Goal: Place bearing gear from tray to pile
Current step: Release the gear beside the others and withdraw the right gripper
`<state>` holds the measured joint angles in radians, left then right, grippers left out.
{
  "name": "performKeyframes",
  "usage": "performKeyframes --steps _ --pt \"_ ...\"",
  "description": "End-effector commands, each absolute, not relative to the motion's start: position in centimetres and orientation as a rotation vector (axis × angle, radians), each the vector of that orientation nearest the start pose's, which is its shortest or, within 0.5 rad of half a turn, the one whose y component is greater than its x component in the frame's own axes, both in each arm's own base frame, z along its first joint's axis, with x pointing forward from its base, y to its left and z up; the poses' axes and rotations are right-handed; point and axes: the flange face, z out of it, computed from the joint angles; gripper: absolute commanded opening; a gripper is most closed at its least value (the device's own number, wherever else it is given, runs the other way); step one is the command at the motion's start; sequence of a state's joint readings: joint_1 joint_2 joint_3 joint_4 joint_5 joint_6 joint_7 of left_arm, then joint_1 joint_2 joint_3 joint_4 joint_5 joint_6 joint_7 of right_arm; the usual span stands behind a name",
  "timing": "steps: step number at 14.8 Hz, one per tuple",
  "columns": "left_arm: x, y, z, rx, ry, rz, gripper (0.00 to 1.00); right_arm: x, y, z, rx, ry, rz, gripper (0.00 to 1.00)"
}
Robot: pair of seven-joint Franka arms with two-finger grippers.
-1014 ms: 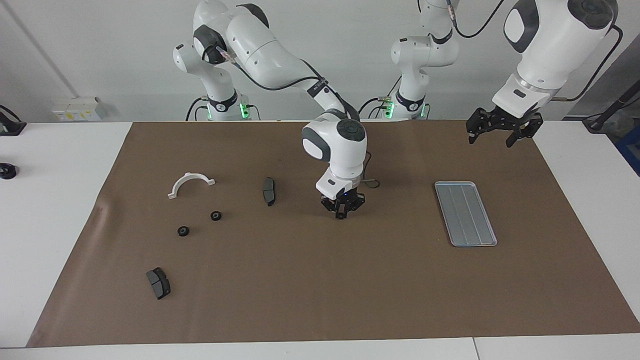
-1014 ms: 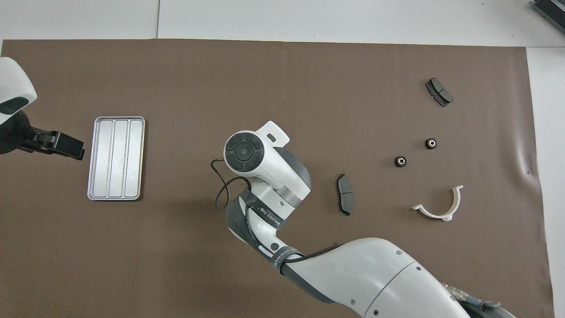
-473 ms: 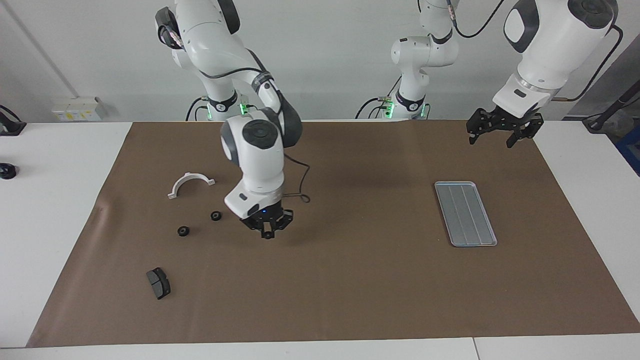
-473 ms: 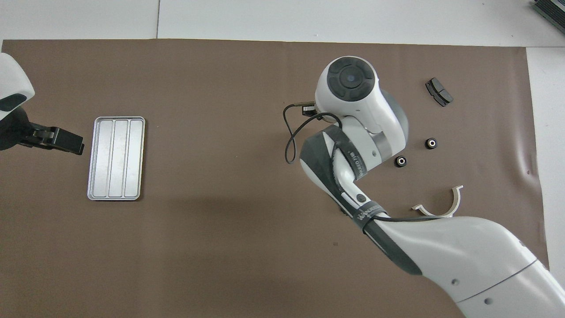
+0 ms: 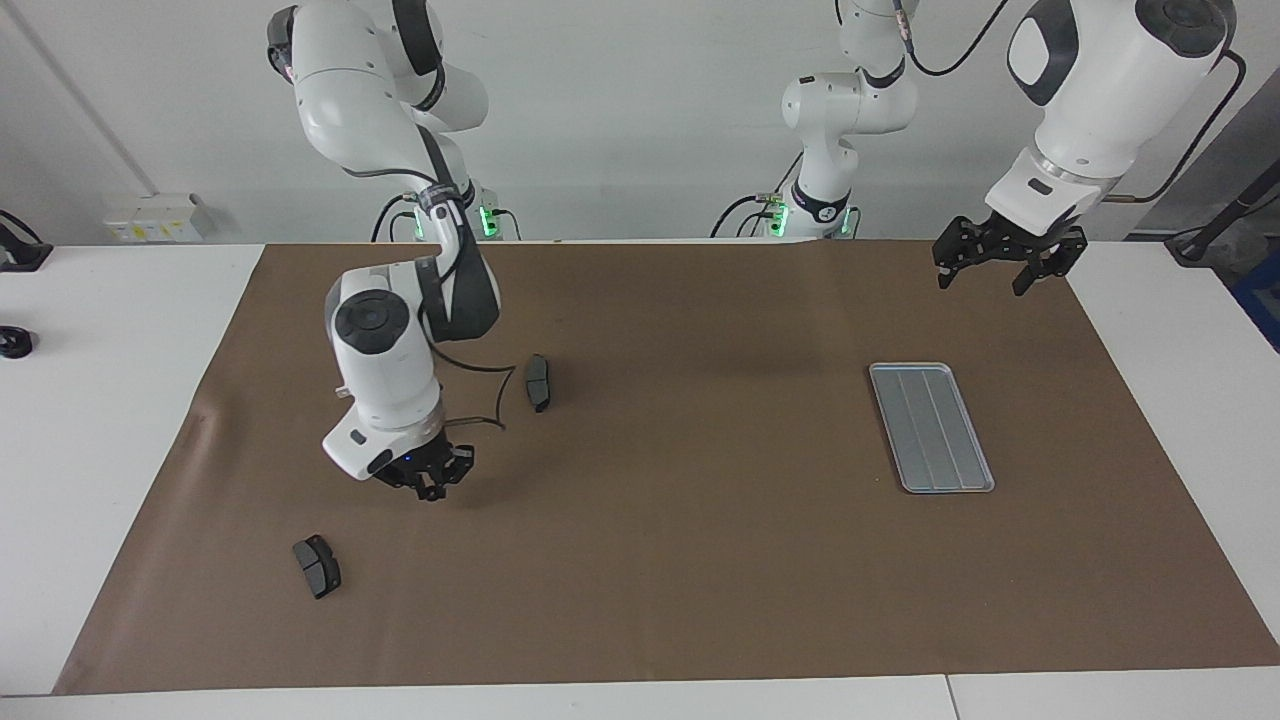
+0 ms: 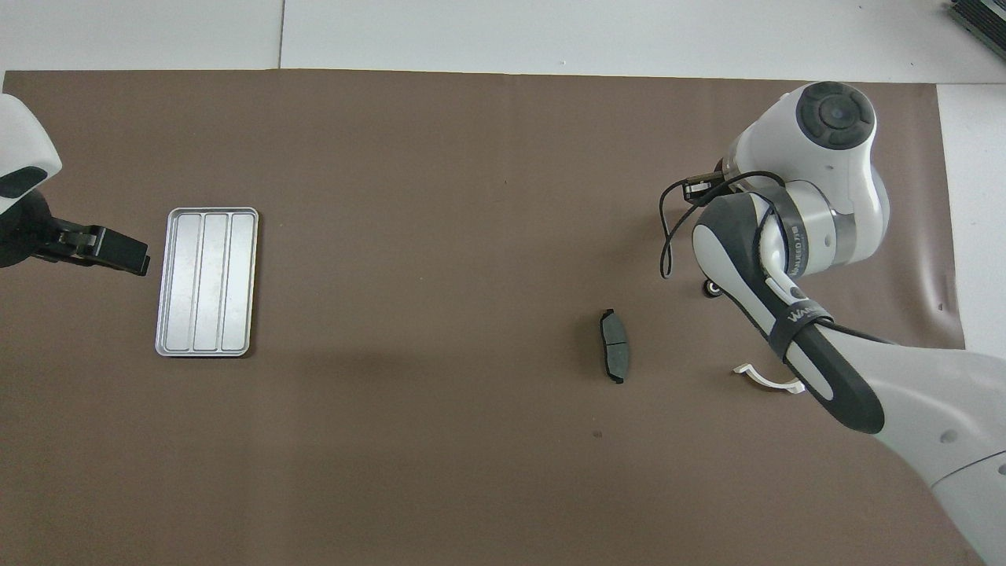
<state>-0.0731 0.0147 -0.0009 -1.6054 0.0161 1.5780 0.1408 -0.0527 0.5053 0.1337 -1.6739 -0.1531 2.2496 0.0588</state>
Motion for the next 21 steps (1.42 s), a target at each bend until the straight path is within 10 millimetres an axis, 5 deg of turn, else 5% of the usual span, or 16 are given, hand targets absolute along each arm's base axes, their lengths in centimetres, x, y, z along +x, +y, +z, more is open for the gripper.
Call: performKeyframes --steps 1,2,4,7,11,15,21 --pt "55.1 -3.5 60.1 -3.089 0.338 0.047 1.0 66.6 3.1 31.1 -3.147 -0.145 -0.106 0.0" --pt "55.1 -3.5 60.1 -3.089 0.338 0.047 1.0 66.5 3.0 31.0 -3.146 -0.143 -0.103 0.0" --pt "55.1 -3.6 60.1 -3.088 0.34 0.045 1.0 66.5 2.8 30.9 -3.147 -0.128 -0.098 0.99" --pt "55.1 -3.6 60.1 -3.088 0.34 0.047 1.0 66.7 3.2 31.7 -3.146 -0.115 -0.122 1.0" --pt "55.2 -3.5 60.1 -3.089 0.338 0.045 1.0 66.4 3.7 37.8 -3.161 0.042 -0.193 1.0" --pt "55.1 -3.6 60.1 -3.088 0.34 0.047 1.0 64.5 2.3 46.6 -3.186 0.147 -0.173 1.0" --pt "55.1 -3.6 60.1 -3.088 0.34 0.047 1.0 58.0 -1.1 59.8 -3.161 0.291 -0.116 1.0"
